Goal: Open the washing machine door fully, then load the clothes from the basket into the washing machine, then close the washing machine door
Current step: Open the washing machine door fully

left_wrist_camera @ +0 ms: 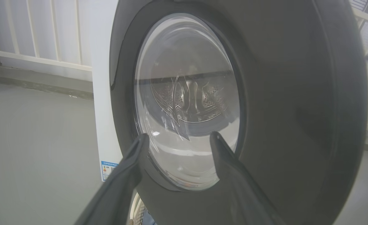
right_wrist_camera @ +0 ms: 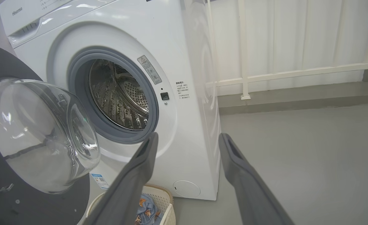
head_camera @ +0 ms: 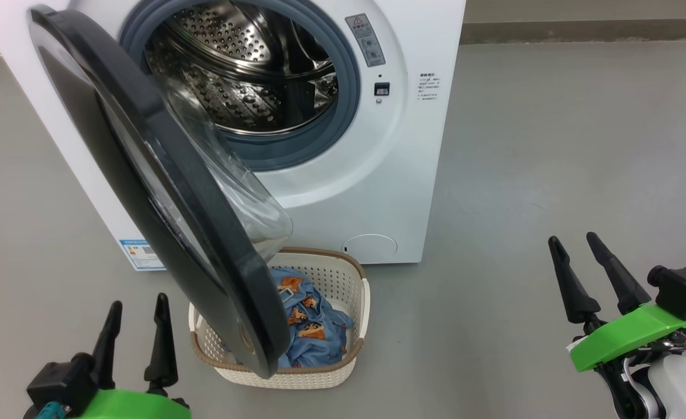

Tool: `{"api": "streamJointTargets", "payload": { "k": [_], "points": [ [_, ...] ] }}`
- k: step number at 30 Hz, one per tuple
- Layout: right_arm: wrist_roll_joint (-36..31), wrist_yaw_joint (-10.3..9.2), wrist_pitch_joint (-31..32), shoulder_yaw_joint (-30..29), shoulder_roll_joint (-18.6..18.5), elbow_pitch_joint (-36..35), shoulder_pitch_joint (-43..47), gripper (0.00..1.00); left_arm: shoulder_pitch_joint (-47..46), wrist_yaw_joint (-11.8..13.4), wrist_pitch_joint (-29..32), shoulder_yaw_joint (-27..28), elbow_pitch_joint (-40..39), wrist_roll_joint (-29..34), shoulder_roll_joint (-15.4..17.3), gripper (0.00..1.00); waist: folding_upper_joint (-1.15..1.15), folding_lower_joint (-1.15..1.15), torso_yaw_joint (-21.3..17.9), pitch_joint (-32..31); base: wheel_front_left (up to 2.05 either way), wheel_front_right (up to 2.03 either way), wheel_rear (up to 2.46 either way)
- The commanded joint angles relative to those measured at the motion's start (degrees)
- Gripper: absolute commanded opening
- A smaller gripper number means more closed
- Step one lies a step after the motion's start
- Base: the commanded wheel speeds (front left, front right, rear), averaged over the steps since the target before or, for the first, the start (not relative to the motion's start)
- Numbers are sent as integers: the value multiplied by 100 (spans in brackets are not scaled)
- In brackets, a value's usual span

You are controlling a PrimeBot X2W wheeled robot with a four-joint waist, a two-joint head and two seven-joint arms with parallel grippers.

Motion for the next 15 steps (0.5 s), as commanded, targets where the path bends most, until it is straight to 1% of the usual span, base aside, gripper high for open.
{"api": "streamJointTargets", "payload": {
  "k": [1,15],
  "points": [
    [-100,33,-66,16,-60,-75,31,100,-131,53,-54,201,-175,-23,154,100,0,0,-5,8,0,0,0],
    [-302,33,-100,5,84,118,-34,100,-175,73,-48,129,-156,-28,210,100,0,0,-16,-7,0,0,0]
  ]
}}
